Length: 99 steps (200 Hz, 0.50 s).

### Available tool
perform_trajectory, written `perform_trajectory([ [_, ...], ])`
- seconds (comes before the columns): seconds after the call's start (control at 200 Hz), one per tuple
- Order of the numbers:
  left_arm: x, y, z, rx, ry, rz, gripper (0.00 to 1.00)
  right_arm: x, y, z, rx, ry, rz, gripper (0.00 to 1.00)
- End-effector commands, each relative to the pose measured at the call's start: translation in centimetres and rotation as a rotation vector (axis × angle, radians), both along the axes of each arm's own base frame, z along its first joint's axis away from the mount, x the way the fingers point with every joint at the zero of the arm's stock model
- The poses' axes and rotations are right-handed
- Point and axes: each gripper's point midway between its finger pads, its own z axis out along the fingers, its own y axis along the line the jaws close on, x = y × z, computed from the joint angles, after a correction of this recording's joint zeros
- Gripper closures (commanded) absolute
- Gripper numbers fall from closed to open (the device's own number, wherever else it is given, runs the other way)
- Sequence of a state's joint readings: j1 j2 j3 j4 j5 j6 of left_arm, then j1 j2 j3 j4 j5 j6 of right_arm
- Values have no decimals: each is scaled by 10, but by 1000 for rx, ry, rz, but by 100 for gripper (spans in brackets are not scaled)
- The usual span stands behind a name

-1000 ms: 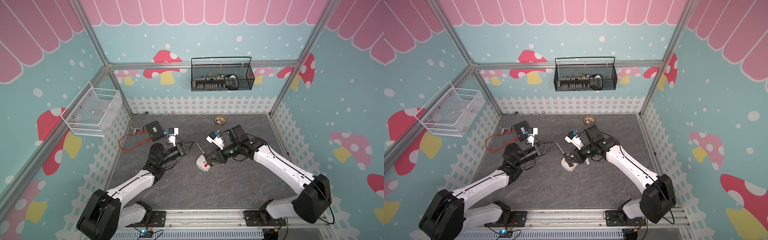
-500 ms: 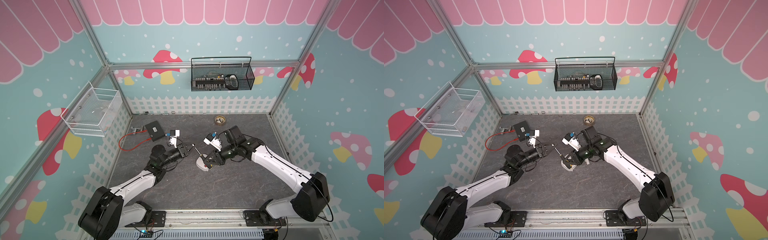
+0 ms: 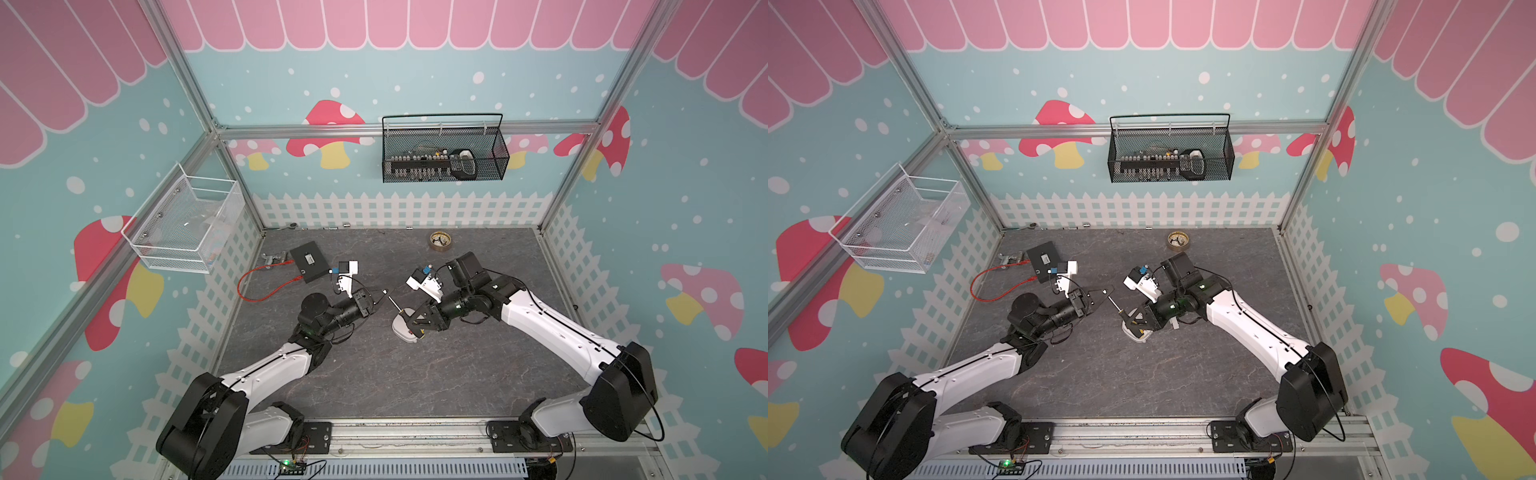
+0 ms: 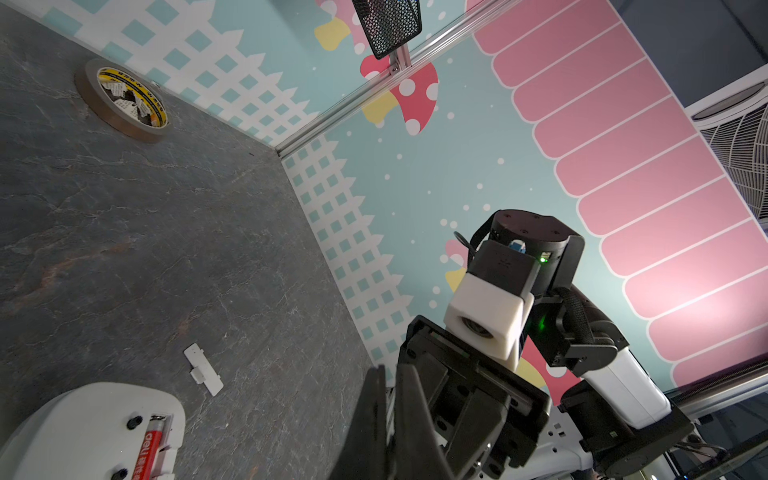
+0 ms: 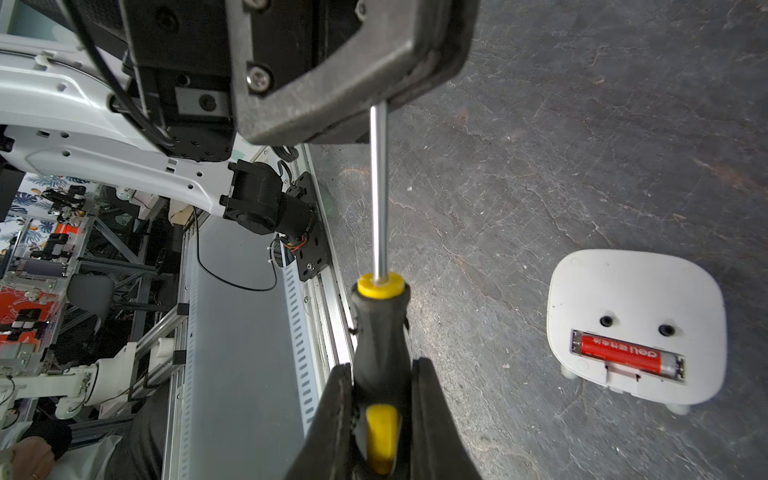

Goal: Remove the battery from the alarm
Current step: Pick up the screwdriver from the center of the board.

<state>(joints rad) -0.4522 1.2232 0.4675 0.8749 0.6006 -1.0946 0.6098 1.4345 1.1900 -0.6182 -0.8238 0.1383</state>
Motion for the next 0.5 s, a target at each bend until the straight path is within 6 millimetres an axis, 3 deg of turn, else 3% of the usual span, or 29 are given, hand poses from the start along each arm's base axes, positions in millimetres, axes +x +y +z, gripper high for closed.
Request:
perform_trajectory([
  [0.0,1,8,-4,-44,38,14,100,0,7,10,53,-15,12,75],
  [0.07,5,18,-9,-89,78,30,100,1,5,15,67,-25,-7,55],
  [0.18,11,35,-13,-167,131,75,100,10,-5,28,112,-30,-85,40],
  [0.33,19,53,-16,-279,177,163,100,21,-25,49,232,-15,-263,34],
  [0.49,23,79,-10,-489,202,270,100,20,-35,49,450,89,-440,33],
])
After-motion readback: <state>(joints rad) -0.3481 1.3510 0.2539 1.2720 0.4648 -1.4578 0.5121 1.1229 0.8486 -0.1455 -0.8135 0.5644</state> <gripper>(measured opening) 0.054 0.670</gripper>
